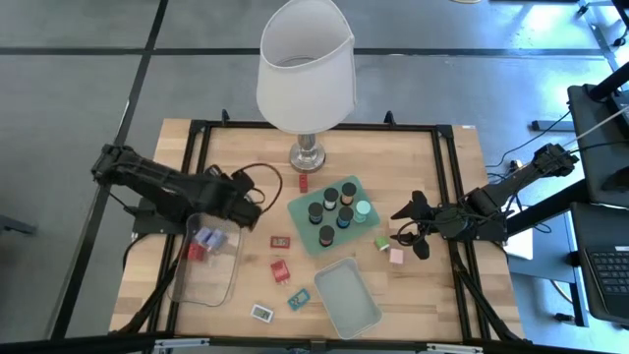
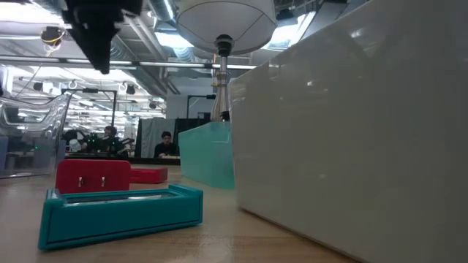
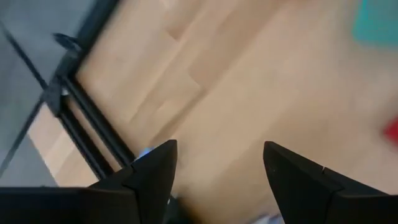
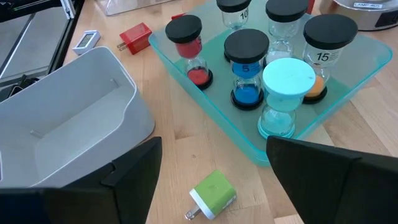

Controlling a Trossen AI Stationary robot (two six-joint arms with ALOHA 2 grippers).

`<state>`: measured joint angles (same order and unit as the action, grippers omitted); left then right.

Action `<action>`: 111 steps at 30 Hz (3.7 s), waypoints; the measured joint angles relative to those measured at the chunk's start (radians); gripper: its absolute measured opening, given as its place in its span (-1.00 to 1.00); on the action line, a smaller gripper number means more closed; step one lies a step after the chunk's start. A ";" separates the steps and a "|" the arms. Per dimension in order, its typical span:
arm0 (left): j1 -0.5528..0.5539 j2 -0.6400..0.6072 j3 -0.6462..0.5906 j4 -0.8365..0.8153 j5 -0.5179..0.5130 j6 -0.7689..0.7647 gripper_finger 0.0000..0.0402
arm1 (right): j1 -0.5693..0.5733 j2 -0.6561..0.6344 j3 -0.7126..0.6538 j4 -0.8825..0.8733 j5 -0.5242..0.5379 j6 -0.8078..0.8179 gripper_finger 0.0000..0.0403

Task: Pick & Place Office items
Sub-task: Put the blue charger adapter into the transparent bin

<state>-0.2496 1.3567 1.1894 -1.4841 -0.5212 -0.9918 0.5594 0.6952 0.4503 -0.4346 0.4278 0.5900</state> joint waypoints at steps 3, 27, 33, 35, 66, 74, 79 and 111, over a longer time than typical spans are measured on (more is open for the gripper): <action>0.086 0.013 -0.001 0.042 0.124 0.194 0.16 | 0.000 0.000 0.000 0.000 0.000 0.000 0.45; 0.528 0.062 -0.220 0.105 0.309 0.719 0.62 | 0.000 0.000 0.000 0.000 0.000 0.000 0.45; 0.542 0.062 -0.255 0.142 0.204 0.781 0.72 | 0.000 0.000 0.000 0.000 0.000 0.000 0.45; 0.541 0.062 -0.265 0.138 0.197 0.829 0.73 | 0.000 0.000 0.000 0.000 0.000 0.000 0.45; 0.801 0.079 -0.398 0.246 0.218 1.216 0.73 | 0.000 0.000 0.000 0.000 0.000 0.000 0.45; 0.832 0.199 -0.398 0.232 0.234 1.212 0.73 | 0.000 0.000 0.000 0.000 0.000 0.000 0.45; 0.833 0.264 -0.398 0.232 0.228 1.168 0.70 | 0.000 0.000 0.000 0.000 0.000 0.000 0.45; 0.756 0.002 -0.270 0.161 0.342 0.900 -0.41 | 0.000 0.000 0.000 0.000 0.000 0.000 0.45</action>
<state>0.5061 1.3583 0.9194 -1.3231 -0.1790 -0.0922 0.5594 0.6952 0.4503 -0.4345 0.4278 0.5900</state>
